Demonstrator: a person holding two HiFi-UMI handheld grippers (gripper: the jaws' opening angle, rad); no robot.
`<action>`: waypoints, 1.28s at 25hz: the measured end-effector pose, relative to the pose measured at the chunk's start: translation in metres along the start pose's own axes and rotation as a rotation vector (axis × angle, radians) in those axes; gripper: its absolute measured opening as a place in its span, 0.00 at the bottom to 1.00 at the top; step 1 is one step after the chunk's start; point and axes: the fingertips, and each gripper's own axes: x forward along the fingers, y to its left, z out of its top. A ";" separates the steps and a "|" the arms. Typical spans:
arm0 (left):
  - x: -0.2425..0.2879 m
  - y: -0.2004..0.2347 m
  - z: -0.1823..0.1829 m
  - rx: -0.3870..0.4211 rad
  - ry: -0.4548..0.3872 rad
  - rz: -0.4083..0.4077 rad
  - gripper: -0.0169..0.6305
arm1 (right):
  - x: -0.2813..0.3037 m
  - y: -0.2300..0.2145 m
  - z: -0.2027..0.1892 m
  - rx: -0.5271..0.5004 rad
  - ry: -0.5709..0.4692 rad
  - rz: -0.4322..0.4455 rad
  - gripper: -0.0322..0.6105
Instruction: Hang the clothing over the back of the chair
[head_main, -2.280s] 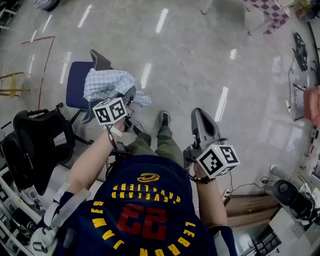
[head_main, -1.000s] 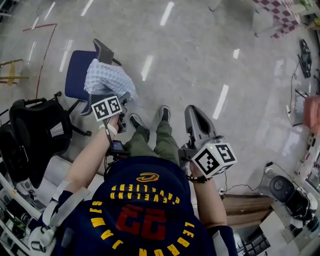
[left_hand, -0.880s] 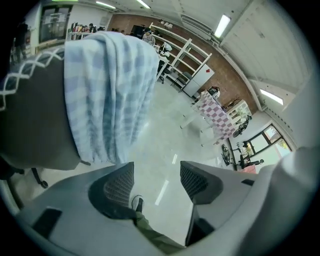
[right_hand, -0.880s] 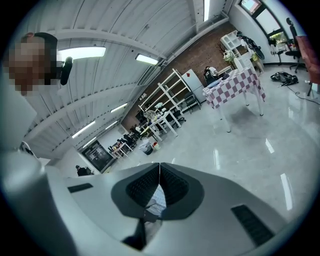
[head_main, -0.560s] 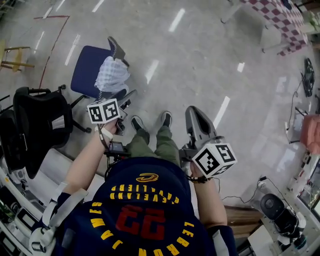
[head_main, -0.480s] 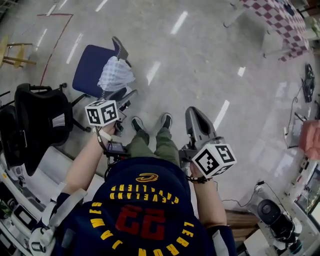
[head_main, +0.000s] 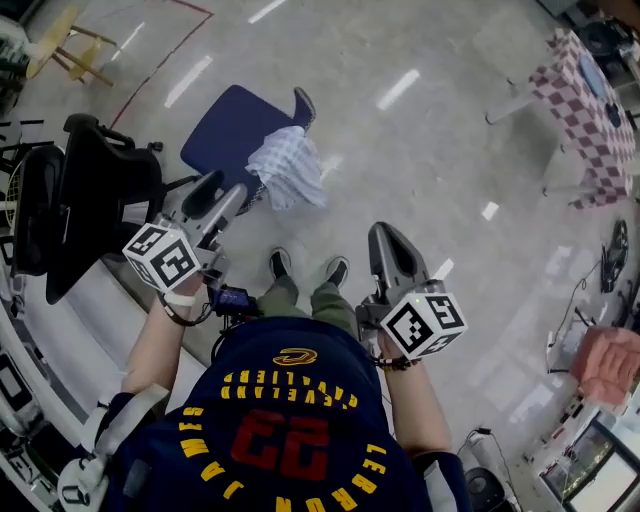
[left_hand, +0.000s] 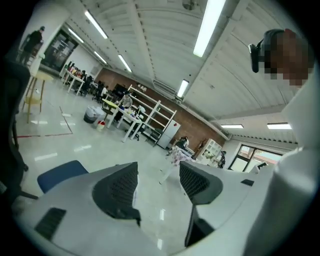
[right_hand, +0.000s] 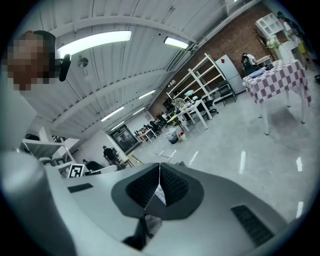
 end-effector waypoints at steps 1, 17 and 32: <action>-0.014 0.003 0.010 0.011 -0.030 0.012 0.44 | 0.007 0.009 -0.001 -0.013 0.009 0.019 0.06; -0.141 -0.005 0.078 0.060 -0.303 0.079 0.03 | 0.075 0.117 -0.021 -0.306 0.086 0.212 0.06; -0.147 0.009 0.075 0.079 -0.294 0.089 0.03 | 0.083 0.140 -0.039 -0.359 0.099 0.252 0.06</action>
